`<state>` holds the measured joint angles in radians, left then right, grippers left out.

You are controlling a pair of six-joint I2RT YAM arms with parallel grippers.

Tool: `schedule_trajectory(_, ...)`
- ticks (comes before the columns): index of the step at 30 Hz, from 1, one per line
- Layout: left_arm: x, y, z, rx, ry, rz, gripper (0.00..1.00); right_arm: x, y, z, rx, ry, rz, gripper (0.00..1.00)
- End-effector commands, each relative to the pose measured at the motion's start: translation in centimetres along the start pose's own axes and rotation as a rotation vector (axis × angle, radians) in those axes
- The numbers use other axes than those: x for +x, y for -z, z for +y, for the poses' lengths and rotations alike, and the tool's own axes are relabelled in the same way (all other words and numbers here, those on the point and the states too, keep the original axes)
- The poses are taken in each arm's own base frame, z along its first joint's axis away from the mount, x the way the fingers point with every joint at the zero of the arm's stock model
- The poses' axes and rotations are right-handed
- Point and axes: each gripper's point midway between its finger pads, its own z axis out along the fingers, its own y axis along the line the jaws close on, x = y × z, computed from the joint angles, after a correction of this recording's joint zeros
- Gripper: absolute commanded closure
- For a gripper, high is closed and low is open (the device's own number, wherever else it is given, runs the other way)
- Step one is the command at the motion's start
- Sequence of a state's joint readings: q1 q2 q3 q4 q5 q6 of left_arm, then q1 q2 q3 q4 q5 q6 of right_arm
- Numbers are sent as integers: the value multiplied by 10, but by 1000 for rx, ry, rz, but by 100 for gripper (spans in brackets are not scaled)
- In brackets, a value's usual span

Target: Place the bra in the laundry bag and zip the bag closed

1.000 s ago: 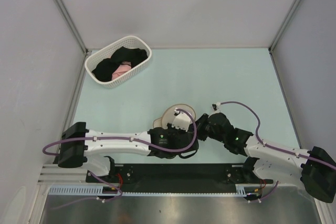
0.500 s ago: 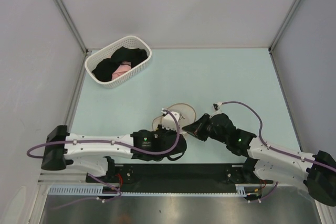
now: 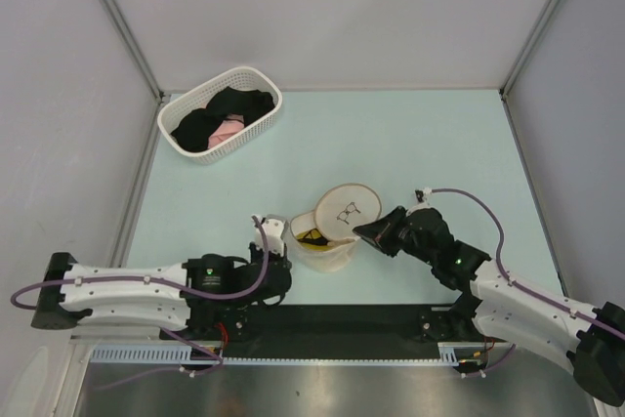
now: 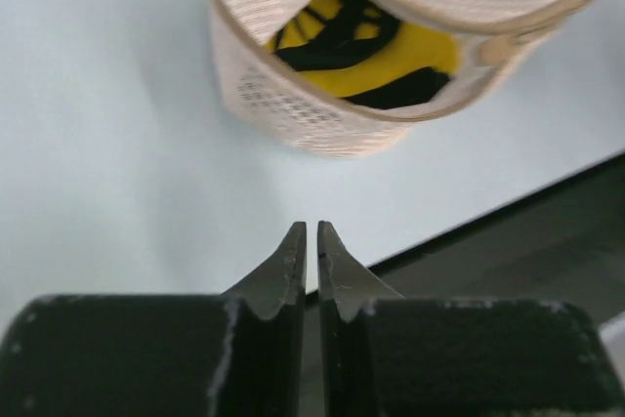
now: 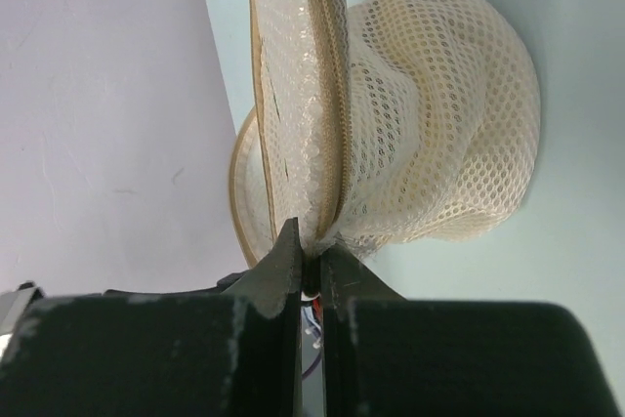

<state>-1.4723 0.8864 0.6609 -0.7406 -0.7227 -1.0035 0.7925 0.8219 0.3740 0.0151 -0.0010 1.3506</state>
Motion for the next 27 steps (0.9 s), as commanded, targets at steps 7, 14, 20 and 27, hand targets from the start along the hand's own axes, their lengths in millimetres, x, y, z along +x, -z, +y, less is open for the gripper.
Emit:
schedule_trajectory(7, -80, 73, -86, 666, 88, -210, 25, 13, 7, 13, -74, 72, 95, 100)
schedule_trajectory(14, -81, 67, -102, 867, 111, 49, 26, 12, 12, 23, -105, 88, 101, 100)
schedule_trajectory(20, -61, 50, -109, 953, 130, 217, 30, 11, 13, 23, -109, 85, 104, 100)
schedule_trajectory(27, -51, 19, -104, 888, 158, 265, 50, 13, 14, 27, -123, 95, 114, 100)
